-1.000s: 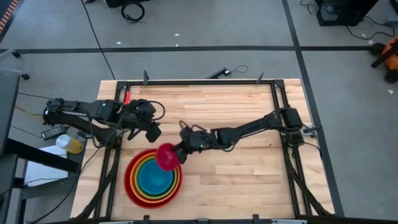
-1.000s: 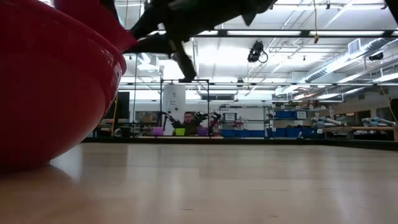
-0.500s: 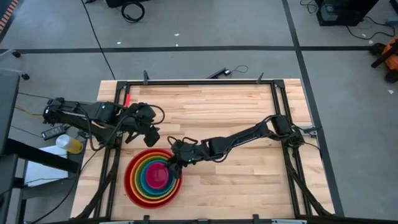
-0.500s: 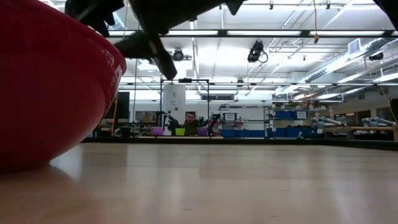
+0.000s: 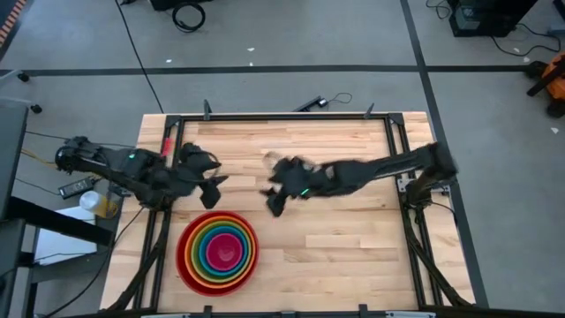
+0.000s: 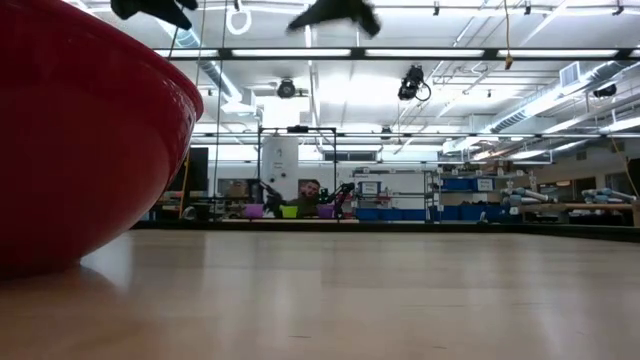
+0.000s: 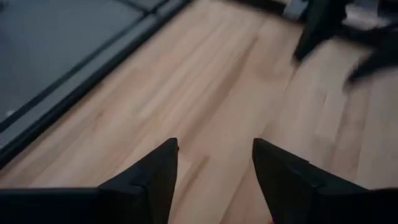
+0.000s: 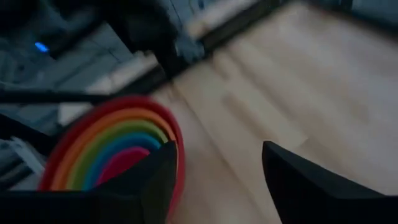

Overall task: Nest bowls inside each other
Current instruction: Return to Home Position

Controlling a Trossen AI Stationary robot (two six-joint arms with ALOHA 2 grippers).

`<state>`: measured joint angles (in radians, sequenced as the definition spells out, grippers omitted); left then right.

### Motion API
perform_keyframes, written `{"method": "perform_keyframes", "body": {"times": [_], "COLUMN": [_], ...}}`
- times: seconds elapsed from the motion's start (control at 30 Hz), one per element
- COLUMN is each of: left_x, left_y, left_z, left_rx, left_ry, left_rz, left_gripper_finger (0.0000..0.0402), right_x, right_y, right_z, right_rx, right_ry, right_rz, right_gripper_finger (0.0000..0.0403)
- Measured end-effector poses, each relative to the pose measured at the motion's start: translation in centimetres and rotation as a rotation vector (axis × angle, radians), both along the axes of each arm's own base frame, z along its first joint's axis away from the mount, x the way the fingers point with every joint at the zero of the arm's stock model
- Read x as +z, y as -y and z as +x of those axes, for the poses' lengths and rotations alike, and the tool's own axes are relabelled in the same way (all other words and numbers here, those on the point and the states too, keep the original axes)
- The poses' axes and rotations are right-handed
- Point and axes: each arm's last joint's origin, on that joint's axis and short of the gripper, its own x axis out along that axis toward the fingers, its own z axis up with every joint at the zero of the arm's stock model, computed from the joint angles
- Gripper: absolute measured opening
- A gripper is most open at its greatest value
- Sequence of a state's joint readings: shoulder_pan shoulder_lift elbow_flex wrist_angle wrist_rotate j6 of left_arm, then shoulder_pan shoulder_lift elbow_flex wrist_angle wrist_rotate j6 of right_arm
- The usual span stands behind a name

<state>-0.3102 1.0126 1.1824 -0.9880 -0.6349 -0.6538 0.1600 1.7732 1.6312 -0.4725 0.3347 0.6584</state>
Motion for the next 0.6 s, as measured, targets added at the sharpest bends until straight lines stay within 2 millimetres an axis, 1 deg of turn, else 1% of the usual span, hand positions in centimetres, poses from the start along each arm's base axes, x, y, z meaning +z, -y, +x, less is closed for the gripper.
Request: {"method": "perform_keyframes", "body": {"times": [0.07,0.13,0.17,0.23,0.27,0.33,0.4,0.43,0.47,0.53,0.6], "left_x": [-0.3,-0.8,-1.1,-1.9,-2.3,-3.4,-5.2,-6.4,-7.9,-10.5,-12.2], "left_y": [-0.2,-0.6,-0.7,-1.1,-1.1,-1.3,-1.2,-1.1,-1.0,-0.6,-0.3], "left_z": [-1.4,-3.2,-4.2,-6.1,-6.9,-8.3,-8.8,-8.8,-8.6,-7.8,-7.1], "left_rx": [-0.002,-0.009,-0.02,-0.044,-0.061,-0.102,-0.137,-0.147,-0.148,-0.143,-0.152], "left_ry": [0.069,0.153,0.2,0.3,0.356,0.463,0.516,0.509,0.49,0.479,0.483], "left_rz": [0.007,-0.003,-0.02,-0.067,-0.098,-0.156,-0.181,-0.179,-0.173,-0.174,-0.145], "left_gripper_finger": [0.0195,0.018,0.0173,0.0157,0.0149,0.0134,0.0121,0.0116,0.0113,0.0109,0.0107], "right_x": [2.8,4.7,5.2,5.2,4.6,3.3,2.0,1.2,0.2,-2.1,-4.1], "right_y": [0.8,1.5,1.8,2.1,2.0,1.5,1.0,1.0,1.1,1.4,1.6], "right_z": [-2.5,-5.3,-6.8,-9.4,-10.6,-12.9,-15.1,-16.1,-17.1,-18.6,-20.0], "right_rx": [0.023,0.023,0.024,0.037,0.054,0.124,0.225,0.254,0.274,0.285,0.275], "right_ry": [0.064,0.107,0.121,0.145,0.165,0.273,0.407,0.457,0.482,0.473,0.427], "right_rz": [-0.045,-0.101,-0.125,-0.148,-0.142,-0.12,-0.098,-0.086,-0.089,-0.112,-0.141], "right_gripper_finger": [0.0218,0.0193,0.0179,0.0145,0.0126,0.0084,0.0039,0.0021,0.0012,0.0014,0.0024]}}
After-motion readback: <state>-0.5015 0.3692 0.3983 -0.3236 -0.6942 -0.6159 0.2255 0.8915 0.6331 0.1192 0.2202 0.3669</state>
